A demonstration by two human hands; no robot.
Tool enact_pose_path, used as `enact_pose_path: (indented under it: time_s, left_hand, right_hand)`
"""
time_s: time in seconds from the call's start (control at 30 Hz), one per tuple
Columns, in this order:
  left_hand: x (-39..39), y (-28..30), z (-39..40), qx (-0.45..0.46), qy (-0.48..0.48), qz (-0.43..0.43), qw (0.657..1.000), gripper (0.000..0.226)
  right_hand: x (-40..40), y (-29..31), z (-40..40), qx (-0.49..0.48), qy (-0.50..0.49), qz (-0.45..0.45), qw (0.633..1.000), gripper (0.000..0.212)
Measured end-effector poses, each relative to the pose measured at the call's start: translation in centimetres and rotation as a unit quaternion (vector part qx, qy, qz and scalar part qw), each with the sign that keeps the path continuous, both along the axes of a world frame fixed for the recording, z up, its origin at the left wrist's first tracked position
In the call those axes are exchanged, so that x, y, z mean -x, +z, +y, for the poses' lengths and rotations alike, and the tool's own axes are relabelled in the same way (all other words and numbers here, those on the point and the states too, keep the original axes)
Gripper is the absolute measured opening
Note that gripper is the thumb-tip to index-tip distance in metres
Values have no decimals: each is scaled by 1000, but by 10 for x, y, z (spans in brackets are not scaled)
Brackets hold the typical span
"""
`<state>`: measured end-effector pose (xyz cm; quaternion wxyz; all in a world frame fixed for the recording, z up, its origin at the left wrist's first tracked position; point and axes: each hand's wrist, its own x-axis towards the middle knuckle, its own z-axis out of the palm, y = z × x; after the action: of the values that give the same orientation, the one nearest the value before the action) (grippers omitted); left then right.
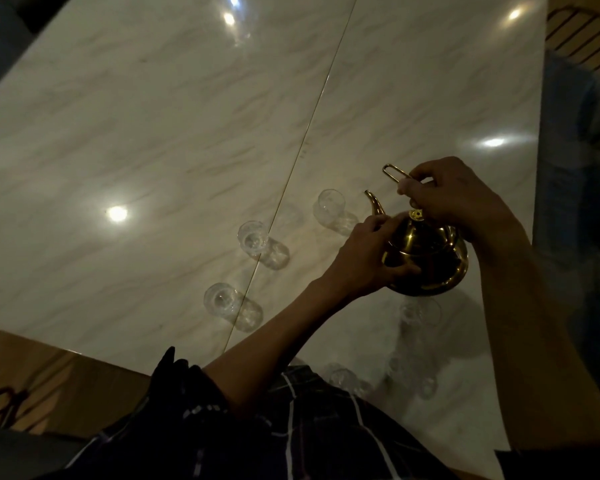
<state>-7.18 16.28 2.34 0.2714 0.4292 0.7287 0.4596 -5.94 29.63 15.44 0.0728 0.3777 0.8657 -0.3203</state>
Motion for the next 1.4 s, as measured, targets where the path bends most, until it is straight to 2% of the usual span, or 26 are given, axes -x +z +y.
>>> enact_pose_path:
  time_s: [1.4]
  left_hand:
    - [-2, -8, -3, 29, 2, -8, 1000, 89]
  right_hand:
    - [-1, -16, 2, 28, -13, 0, 1000, 24]
